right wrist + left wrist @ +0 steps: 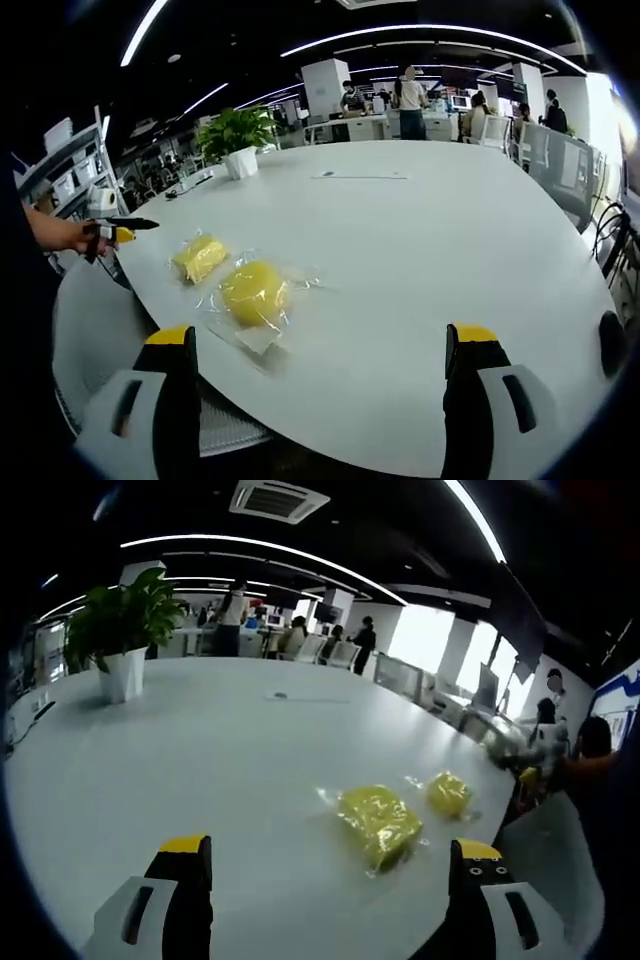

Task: Compare the silicone blocks by pressing each to a similar depth, holding the contact briefly, and releasing to observe deformation and rebound differences across the visible hardness samples.

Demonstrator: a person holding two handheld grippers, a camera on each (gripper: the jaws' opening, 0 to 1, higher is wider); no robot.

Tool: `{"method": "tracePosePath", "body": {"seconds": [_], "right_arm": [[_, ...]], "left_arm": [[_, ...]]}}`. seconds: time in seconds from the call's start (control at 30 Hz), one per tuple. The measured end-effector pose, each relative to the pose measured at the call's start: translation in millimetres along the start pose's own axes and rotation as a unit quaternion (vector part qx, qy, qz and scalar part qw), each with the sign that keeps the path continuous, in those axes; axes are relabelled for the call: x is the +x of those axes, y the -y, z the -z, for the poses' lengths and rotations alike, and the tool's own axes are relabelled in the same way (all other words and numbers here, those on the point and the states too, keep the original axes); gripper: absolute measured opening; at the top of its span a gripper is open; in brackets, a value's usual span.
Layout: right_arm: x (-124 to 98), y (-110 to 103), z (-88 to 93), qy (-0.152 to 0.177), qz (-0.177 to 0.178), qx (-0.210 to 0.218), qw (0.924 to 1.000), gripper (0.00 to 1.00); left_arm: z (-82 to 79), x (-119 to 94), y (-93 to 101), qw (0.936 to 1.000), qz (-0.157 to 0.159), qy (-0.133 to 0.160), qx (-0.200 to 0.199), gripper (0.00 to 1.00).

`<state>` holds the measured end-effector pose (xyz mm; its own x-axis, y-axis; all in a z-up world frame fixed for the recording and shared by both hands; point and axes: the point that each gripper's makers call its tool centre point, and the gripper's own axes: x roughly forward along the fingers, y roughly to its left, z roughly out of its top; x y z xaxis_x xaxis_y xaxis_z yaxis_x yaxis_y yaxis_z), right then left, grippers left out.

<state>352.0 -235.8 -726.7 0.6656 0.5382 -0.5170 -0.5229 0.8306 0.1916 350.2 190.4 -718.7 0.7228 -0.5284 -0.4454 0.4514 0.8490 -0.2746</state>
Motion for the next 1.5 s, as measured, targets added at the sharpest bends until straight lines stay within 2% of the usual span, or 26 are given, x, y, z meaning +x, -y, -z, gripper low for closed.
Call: {"method": "tracePosePath", "body": {"seconds": [0.23,0.33,0.5,0.67,0.83,1.0,1.1,1.3,1.5], "right_arm": [[-0.2,-3.3,-2.2,0.003,0.0,-0.004,1.0,0.97],[-1.3,-5.3,3.6,-0.013,-0.004,-0.017,0.9998,0.97],[-4.4,-6.1,-9.2,0.0,-0.003,-0.02,0.9998,0.97],[-6.8,-7.4,-12.2,0.006,-0.008,-0.021,0.9997,0.97],[-11.1,-8.6,-4.4,0.0,-0.005,-0.019,0.9998,0.97],[-13.6,-5.9,-3.4,0.004,0.003,-0.043,0.9991,0.97],[-14.1,-6.5,-2.2,0.004,0.0,-0.032,0.9995,0.97],[-18.0,2.6,-5.3,0.016,0.023,-0.025,0.9993,0.97],[-20.2,3.2,-3.5,0.013,0.032,-0.016,0.9993,0.97]], "left_arm": [[4.2,0.3,3.4,0.9999,0.005,-0.007,0.005,1.0],[5.5,1.3,-3.2,0.9999,0.0,-0.005,0.011,1.0],[1.3,-3.1,1.8,0.9998,-0.008,0.008,0.014,1.0],[9.8,-7.6,9.5,0.9998,-0.001,-0.003,0.017,1.0],[3.3,-12.3,8.2,1.0,-0.005,0.006,0.0,1.0],[-2.5,-11.5,8.7,0.9999,-0.006,0.013,-0.008,1.0],[-2.4,-8.5,9.9,0.9999,-0.006,0.011,-0.004,1.0],[1.5,-3.3,12.1,1.0,0.002,0.004,-0.003,1.0],[-1.1,-1.2,9.3,1.0,0.002,0.005,-0.005,1.0]]}}
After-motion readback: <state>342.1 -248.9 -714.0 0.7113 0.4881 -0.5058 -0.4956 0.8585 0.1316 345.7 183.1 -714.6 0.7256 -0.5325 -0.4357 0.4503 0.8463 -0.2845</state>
